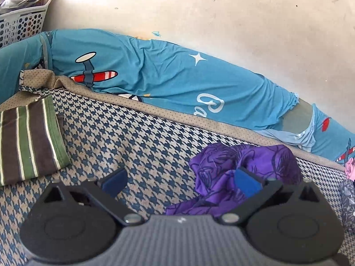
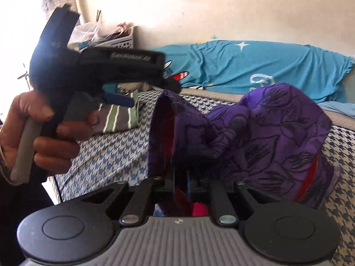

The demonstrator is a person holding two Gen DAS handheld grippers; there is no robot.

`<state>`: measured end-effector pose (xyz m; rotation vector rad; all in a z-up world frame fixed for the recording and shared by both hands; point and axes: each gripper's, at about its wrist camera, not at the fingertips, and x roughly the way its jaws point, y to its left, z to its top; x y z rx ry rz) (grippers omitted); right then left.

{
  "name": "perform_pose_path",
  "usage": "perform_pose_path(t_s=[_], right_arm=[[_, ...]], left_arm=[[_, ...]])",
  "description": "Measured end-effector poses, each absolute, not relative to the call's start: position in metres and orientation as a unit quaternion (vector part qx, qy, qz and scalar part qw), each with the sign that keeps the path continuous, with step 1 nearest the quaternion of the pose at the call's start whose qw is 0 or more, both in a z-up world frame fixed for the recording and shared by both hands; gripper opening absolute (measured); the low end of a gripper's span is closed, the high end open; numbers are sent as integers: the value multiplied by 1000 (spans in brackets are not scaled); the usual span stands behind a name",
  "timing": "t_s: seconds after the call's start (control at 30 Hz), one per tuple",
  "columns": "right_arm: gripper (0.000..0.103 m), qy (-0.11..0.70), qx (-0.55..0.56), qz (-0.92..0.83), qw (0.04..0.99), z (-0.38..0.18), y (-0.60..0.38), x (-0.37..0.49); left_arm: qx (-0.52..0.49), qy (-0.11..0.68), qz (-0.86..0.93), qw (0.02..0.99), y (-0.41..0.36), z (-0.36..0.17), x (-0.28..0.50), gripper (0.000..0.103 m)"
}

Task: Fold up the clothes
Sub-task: 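Lift the garment with the right gripper while the left gripper grasps purple fabric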

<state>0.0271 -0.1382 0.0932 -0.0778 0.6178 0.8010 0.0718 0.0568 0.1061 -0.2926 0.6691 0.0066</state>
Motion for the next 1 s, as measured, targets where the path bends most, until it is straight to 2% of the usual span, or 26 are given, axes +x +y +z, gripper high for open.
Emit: perform_pose_path(t_s=[0.3, 0.4, 0.47, 0.63, 0.7, 0.77, 1.0], right_arm=[[11, 311, -100, 428, 843, 83, -127, 7], [19, 297, -111, 417, 852, 91, -138, 4], [31, 290, -108, 401, 862, 98, -149, 4], [38, 285, -64, 358, 887, 111, -181, 12], [43, 281, -43, 339, 897, 116, -193, 17], [56, 278, -13, 304, 911, 118, -207, 23], [69, 297, 78, 185, 933, 112, -237, 75]], left_arm=[[-101, 385, -40, 916, 29, 75, 81, 103], [-69, 407, -24, 911, 23, 64, 84, 103], [-47, 421, -13, 906, 19, 57, 86, 103], [6, 449, -4, 894, 9, 43, 88, 103], [10, 451, -6, 893, 8, 41, 87, 103], [9, 454, -6, 891, 8, 40, 87, 103], [-10, 469, -10, 883, 15, 37, 86, 103]])
